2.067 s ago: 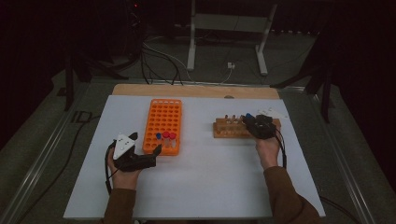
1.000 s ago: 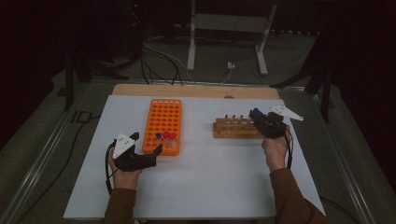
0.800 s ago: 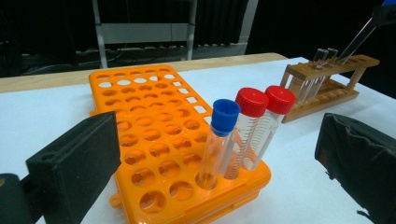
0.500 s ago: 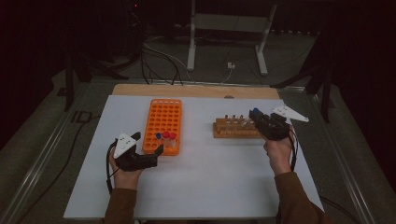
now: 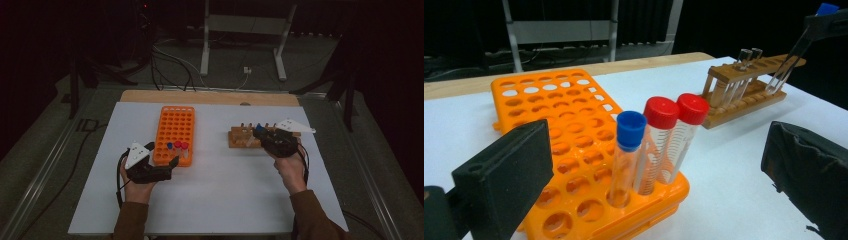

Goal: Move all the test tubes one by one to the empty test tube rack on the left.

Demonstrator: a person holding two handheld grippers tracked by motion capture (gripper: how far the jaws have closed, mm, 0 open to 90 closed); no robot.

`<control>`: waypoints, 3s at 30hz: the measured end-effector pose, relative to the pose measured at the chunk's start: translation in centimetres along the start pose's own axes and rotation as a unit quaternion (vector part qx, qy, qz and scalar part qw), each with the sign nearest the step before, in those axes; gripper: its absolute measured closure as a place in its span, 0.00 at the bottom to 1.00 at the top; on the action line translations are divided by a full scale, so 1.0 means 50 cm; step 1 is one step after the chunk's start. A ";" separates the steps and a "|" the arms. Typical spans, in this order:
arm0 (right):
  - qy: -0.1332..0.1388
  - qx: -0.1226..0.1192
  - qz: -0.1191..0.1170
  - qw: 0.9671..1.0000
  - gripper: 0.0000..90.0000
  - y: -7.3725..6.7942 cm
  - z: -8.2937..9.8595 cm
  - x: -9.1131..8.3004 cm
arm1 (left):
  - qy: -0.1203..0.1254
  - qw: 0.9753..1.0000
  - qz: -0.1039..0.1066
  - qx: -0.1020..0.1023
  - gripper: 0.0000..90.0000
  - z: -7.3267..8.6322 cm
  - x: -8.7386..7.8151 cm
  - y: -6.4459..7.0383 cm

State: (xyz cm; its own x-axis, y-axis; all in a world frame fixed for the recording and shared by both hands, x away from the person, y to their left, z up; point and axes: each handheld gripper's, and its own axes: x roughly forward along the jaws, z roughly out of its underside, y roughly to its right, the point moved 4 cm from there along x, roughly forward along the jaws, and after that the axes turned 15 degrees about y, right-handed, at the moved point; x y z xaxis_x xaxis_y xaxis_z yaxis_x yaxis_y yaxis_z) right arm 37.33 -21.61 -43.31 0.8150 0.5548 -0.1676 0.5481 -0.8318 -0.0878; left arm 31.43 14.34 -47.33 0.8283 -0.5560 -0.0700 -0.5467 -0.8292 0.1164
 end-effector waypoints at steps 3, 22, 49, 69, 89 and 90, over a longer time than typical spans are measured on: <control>-0.005 -0.003 -0.014 1.000 0.84 -0.017 0.005 0.003 | -0.001 1.000 0.002 0.008 0.01 -0.002 0.001 0.007; -0.029 -0.019 -0.099 0.995 0.84 -0.124 0.019 0.025 | -0.017 0.995 0.085 0.039 0.04 -0.036 0.038 0.130; -0.052 -0.007 -0.169 0.984 0.84 -0.220 0.025 0.037 | -0.069 0.990 0.117 0.037 0.62 0.018 0.125 0.198; -0.049 0.022 -0.173 0.983 0.53 -0.210 0.025 0.038 | -0.073 0.989 0.124 0.040 0.86 0.018 0.119 0.194; -0.024 -0.024 -0.074 0.997 0.01 -0.139 0.041 -0.005 | -0.055 0.993 0.101 0.040 0.85 -0.008 0.068 0.142; -0.023 -0.023 -0.069 0.997 0.01 -0.135 0.042 -0.010 | -0.054 0.993 0.100 0.040 0.85 -0.009 0.065 0.138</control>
State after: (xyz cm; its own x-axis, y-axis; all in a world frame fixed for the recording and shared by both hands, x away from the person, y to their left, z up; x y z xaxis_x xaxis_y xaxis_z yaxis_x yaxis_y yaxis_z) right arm 32.84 -16.33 -44.71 0.7222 0.6618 -0.2010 0.6638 -0.7449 -0.0676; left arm 30.38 6.85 -46.30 0.6872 -0.7087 -0.1600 -0.7097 -0.7019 0.0605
